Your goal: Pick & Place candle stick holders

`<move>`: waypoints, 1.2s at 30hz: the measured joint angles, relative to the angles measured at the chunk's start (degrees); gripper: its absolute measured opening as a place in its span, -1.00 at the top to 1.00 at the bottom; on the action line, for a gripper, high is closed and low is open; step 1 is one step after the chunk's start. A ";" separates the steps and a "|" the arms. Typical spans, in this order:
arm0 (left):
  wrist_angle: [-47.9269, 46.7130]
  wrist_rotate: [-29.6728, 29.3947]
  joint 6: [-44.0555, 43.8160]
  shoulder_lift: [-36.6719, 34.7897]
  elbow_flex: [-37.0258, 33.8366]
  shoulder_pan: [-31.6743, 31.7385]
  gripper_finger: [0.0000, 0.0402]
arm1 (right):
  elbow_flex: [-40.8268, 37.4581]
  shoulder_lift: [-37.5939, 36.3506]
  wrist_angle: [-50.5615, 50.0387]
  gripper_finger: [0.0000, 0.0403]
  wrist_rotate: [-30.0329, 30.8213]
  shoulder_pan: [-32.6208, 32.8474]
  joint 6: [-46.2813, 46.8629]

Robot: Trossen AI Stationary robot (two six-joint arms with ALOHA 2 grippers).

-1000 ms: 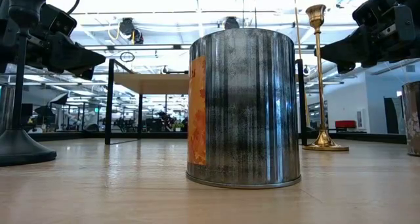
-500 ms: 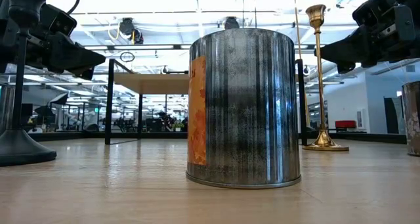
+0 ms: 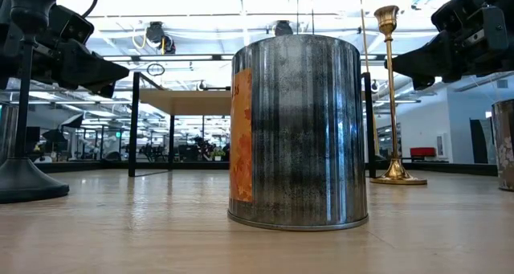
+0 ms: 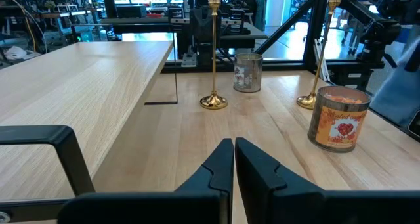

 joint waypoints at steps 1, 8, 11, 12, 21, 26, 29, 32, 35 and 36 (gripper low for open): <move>0.00 0.00 0.00 0.00 0.00 -0.01 0.88 | -0.01 -0.02 0.00 0.98 0.00 0.02 0.00; 0.00 0.01 0.00 0.00 0.00 -0.01 0.88 | -0.02 0.00 0.00 0.98 0.00 0.02 0.00; 0.00 0.01 0.00 0.01 0.00 -0.01 0.88 | 0.00 0.00 0.00 0.98 -0.02 0.02 0.00; 0.00 -0.01 0.00 0.01 0.00 0.01 0.88 | -0.01 -0.01 0.00 0.98 0.00 0.01 0.00; 0.00 -0.01 0.00 0.02 0.00 0.01 0.88 | -0.01 -0.01 0.00 0.98 0.00 0.00 0.00; 0.00 -0.01 0.00 0.02 0.00 0.01 0.88 | -0.01 0.00 0.01 0.98 0.00 0.02 0.00; 0.00 0.00 0.00 0.02 0.00 0.00 0.88 | -0.02 -0.02 0.26 0.98 -0.02 0.02 0.08; 0.00 -0.01 0.00 0.02 0.00 0.01 0.88 | -0.01 0.00 1.19 0.98 -0.16 0.04 7.36; 0.02 -0.01 0.00 0.01 0.00 -0.01 0.88 | -0.01 0.01 3.36 0.98 0.00 0.04 15.76; 0.00 0.01 0.00 0.02 0.00 0.00 0.88 | -0.02 0.00 4.47 0.98 0.04 0.04 16.57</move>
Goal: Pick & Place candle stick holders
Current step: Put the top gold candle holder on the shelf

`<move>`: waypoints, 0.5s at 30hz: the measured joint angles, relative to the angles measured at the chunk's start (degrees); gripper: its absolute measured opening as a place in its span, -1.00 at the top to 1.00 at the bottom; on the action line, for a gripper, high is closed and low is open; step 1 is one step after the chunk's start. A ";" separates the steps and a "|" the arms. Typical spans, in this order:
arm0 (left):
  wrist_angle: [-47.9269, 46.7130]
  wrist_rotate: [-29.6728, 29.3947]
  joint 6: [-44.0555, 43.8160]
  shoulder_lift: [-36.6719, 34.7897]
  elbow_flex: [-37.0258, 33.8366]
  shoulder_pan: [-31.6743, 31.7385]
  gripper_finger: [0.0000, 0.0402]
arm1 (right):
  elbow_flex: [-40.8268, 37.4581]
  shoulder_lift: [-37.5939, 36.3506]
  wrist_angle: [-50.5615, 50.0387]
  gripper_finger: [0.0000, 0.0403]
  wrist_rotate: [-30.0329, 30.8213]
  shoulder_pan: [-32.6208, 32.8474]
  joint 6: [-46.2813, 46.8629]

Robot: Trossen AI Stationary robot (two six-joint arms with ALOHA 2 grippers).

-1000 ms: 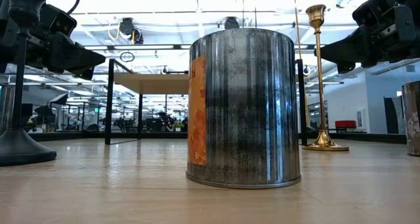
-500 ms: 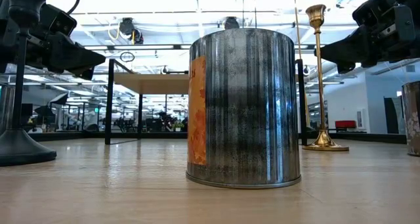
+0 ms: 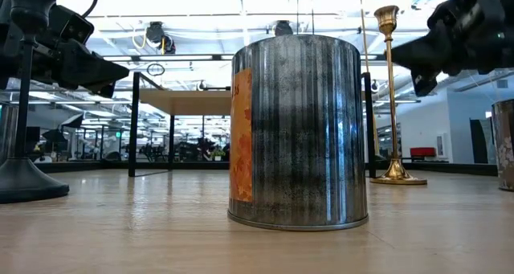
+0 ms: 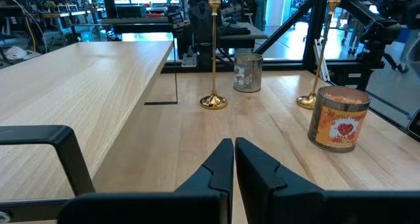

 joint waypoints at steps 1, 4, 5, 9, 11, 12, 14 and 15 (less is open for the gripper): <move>0.00 -0.01 0.00 -0.01 0.00 0.01 0.88 | 0.00 0.00 1.23 0.98 0.06 0.00 -0.06; 0.00 -0.01 0.00 -0.02 0.00 0.02 0.88 | 0.00 0.00 4.81 0.98 0.08 -0.02 -2.16; 0.00 -0.01 0.00 -0.02 0.00 0.02 0.88 | 0.00 0.00 6.04 0.98 0.12 -0.02 -3.09; 0.08 -0.02 0.00 0.00 0.00 -0.01 0.88 | -0.01 0.01 9.93 0.98 0.21 -0.02 -8.26; 0.59 -0.02 0.00 -0.02 0.00 0.04 0.88 | -0.01 0.20 11.04 0.98 0.12 -0.02 -12.07; 0.66 -0.02 0.00 -0.02 0.00 0.04 0.88 | -0.01 0.39 11.09 0.98 -0.01 -0.02 -12.96; 0.38 -0.02 0.00 -0.01 0.00 0.04 0.88 | -0.01 1.03 11.07 0.98 -0.16 -0.02 -12.47; 0.37 -0.02 0.02 0.00 0.00 0.04 0.88 | -0.01 1.56 11.07 0.98 -0.58 0.00 -11.42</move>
